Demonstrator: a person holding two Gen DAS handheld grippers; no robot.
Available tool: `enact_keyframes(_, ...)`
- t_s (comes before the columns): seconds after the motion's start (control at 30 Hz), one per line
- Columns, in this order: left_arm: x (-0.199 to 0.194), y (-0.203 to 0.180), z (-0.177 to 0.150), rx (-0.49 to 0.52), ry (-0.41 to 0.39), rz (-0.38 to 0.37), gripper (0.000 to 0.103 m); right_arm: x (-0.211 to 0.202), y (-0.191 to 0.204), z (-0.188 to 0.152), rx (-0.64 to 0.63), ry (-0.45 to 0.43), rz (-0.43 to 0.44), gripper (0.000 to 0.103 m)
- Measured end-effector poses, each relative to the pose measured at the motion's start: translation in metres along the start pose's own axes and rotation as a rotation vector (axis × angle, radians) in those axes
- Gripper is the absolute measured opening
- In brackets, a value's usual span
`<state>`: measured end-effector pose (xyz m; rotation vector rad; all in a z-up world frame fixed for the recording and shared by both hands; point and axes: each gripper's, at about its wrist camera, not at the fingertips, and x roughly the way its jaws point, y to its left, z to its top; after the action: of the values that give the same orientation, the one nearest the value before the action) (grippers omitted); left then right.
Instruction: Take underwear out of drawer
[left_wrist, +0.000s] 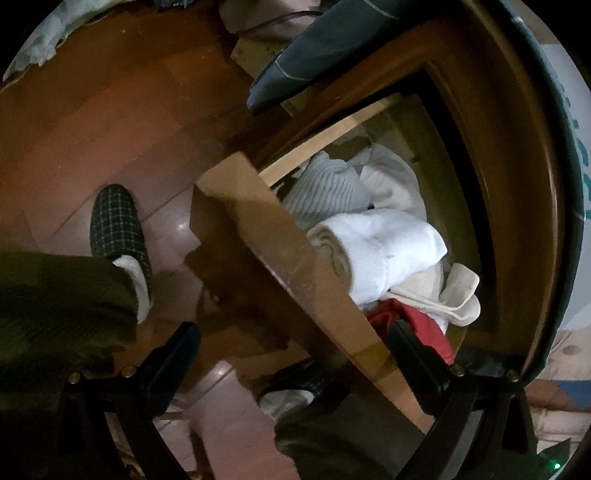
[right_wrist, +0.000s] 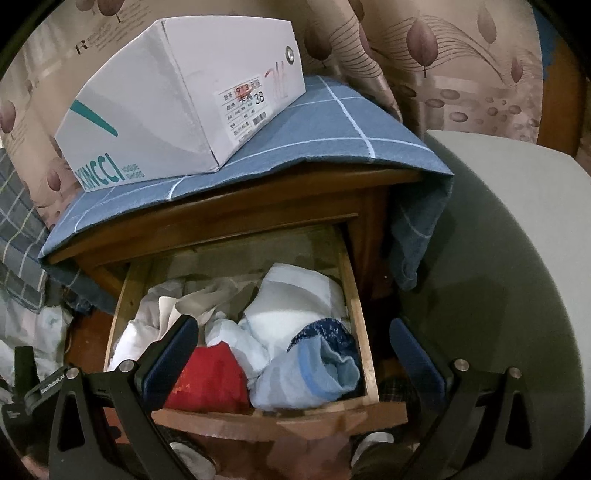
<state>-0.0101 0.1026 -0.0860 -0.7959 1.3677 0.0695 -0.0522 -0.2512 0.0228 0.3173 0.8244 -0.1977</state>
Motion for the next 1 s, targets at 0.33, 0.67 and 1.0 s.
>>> enact_keyframes(0.33, -0.009, -0.003, -0.006, 0.075, 0.005, 0.052, 0.103, 0.004, 0.007, -0.001, -0.02, 0.022, 0.015, 0.103)
enact_keyframes(0.67, -0.041, -0.04, -0.012, 0.3, -0.084, 0.211, 0.101, 0.005, 0.011, -0.002, -0.038, 0.022, 0.012, 0.103)
enact_keyframes(1.0, -0.09, -0.096, -0.008, 0.687, -0.162, 0.182, 0.101, 0.011, 0.021, 0.005, -0.116, 0.097, 0.027, 0.103)
